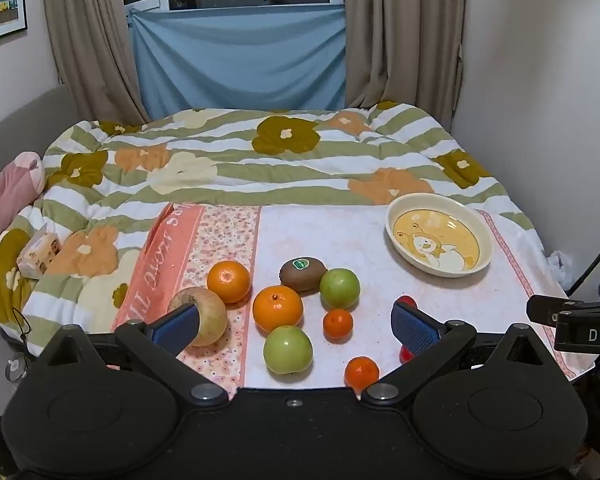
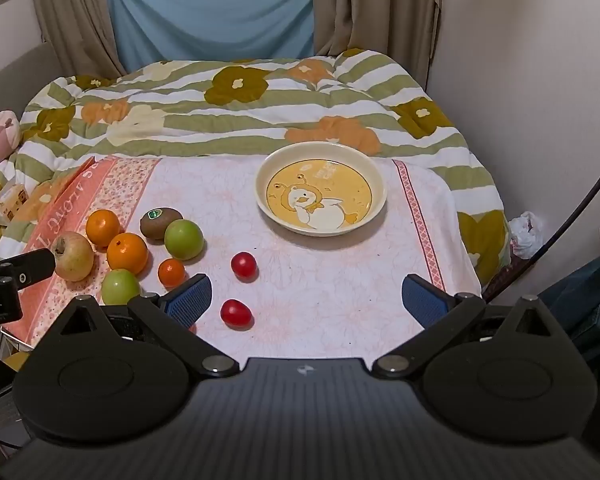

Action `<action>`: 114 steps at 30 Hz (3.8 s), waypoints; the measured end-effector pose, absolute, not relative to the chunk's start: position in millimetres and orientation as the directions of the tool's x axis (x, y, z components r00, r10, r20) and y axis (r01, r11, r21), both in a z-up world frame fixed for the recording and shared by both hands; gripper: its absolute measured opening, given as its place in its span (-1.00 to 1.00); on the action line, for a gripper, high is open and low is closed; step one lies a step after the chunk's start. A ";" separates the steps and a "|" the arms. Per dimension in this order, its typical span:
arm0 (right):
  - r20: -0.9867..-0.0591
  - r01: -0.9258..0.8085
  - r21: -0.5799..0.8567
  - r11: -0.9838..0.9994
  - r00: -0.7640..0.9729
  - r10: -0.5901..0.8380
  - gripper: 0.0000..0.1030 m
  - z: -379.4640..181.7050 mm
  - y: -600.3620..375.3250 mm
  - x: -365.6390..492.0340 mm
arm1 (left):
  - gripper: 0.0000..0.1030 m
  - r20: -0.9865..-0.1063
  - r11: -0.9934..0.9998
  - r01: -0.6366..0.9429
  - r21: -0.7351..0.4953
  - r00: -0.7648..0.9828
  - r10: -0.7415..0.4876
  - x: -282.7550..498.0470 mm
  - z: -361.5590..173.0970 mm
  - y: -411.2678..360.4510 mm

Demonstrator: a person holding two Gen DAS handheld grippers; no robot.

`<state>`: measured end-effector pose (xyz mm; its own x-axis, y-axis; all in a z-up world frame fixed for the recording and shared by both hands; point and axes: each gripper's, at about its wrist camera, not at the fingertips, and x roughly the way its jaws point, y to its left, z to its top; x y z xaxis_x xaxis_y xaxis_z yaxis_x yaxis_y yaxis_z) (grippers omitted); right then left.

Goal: Organize fruits

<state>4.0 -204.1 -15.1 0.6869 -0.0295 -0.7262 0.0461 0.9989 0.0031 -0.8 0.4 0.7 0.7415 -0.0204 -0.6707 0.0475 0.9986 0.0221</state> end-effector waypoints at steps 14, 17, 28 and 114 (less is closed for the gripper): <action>-0.727 0.045 0.004 0.999 0.686 -0.028 1.00 -15.1 -205.3 3.3 | 1.00 -0.679 0.999 0.043 0.028 0.734 -0.013 1.2 -1.8 -7.2; -0.726 0.047 0.005 0.999 0.687 -0.029 1.00 -14.9 -205.1 2.5 | 1.00 -0.678 0.999 0.045 0.031 0.735 -0.012 -0.1 -1.0 -3.1; -0.727 0.047 0.005 0.999 0.686 -0.029 1.00 -16.2 -204.4 4.0 | 1.00 -0.676 0.999 0.045 0.026 0.737 -0.016 -2.1 2.8 0.0; -0.767 -0.202 0.114 0.973 0.605 0.215 1.00 -50.0 -207.7 48.5 | 1.00 -0.698 0.992 -0.124 0.032 0.708 0.111 2.1 -20.4 6.4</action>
<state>48.5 -207.7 -50.0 0.6049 0.2153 -0.7666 -0.2019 0.9728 0.1139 2.1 6.4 -20.4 0.7075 0.1106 -0.6980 -0.1239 0.9918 0.0315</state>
